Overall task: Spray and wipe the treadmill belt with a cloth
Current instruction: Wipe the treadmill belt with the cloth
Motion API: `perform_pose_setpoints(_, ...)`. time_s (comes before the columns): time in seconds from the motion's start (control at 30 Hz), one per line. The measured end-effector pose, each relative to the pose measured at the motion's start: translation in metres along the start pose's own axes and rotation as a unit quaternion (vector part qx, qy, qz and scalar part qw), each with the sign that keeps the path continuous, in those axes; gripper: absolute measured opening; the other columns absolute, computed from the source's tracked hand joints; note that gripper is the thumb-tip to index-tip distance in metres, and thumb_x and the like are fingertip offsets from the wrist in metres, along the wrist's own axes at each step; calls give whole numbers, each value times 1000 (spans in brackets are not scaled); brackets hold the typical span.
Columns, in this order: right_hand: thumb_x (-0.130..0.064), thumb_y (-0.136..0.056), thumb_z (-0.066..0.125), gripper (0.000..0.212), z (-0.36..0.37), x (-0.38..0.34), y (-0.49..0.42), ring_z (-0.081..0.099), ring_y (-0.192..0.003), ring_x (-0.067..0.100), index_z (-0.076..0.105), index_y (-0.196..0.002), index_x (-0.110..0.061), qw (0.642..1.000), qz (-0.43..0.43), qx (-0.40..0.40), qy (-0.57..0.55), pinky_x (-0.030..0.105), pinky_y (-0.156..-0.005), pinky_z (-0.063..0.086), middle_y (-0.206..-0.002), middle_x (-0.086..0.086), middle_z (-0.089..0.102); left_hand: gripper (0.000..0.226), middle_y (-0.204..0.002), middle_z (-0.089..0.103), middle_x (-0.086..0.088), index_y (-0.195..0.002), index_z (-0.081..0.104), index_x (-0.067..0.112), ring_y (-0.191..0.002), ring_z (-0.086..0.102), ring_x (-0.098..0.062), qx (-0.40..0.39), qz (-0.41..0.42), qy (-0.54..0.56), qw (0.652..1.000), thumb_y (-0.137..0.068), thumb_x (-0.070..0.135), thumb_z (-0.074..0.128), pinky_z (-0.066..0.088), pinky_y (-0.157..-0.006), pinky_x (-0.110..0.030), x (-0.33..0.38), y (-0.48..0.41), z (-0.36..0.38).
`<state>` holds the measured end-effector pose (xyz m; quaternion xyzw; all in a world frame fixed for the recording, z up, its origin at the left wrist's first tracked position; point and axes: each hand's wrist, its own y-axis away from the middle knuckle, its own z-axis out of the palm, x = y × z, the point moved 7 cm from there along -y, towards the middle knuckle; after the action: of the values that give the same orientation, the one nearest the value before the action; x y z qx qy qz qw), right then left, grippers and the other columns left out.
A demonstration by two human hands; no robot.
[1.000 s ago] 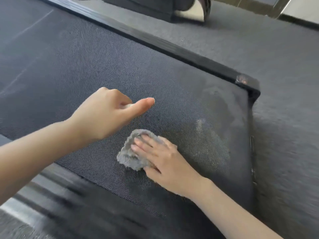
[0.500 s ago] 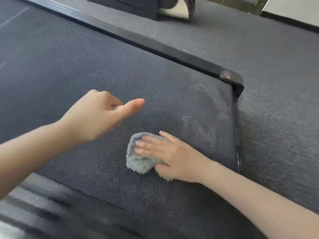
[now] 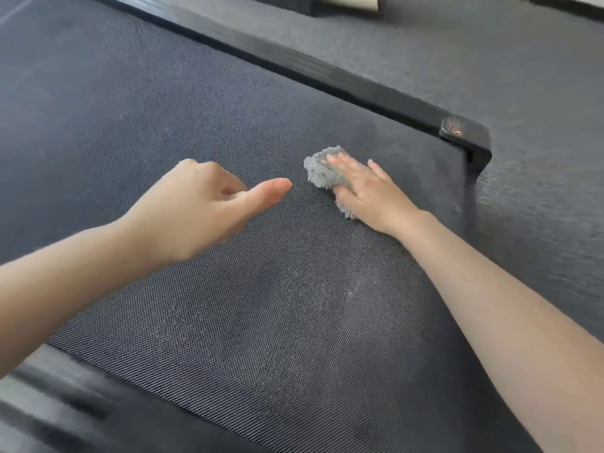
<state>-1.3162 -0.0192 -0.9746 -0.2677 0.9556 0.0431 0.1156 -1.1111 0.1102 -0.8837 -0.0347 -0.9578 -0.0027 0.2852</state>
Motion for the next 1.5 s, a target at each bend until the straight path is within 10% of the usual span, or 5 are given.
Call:
perform_pose_setpoints(0.77, -39, -101, 24, 56, -42, 158, -45, 12, -145, 23, 16, -150, -14, 963, 268, 40, 11, 38, -119, 5, -159, 6, 10, 93, -52, 50, -22, -58, 43, -6, -54, 54, -38, -21, -5, 25, 999, -70, 86, 31, 54, -64, -49, 8, -36, 26)
perform_pose_setpoints(1.1, -27, -98, 43, 53, -24, 78, 3, 16, -144, 22, 26, -148, -19, 981, 170, 60, -71, 24, -114, 7, -157, 3, 17, 99, -51, 54, -18, -57, 45, -4, -53, 55, -35, -58, 22, 22, 998, -64, 93, 28, 55, -66, -48, 3, -23, 22)
perform_pose_setpoints(1.5, -40, -94, 38, 59, -3, 25, 70, 9, -146, 21, 19, -149, -26, 990, 114, 27, -76, 45, -118, 10, -158, -3, 14, 85, -49, 46, 2, -56, 45, 7, -47, 45, -11, -215, 40, 23, 976, -55, 92, 38, 54, -64, -44, 44, 45, 51)
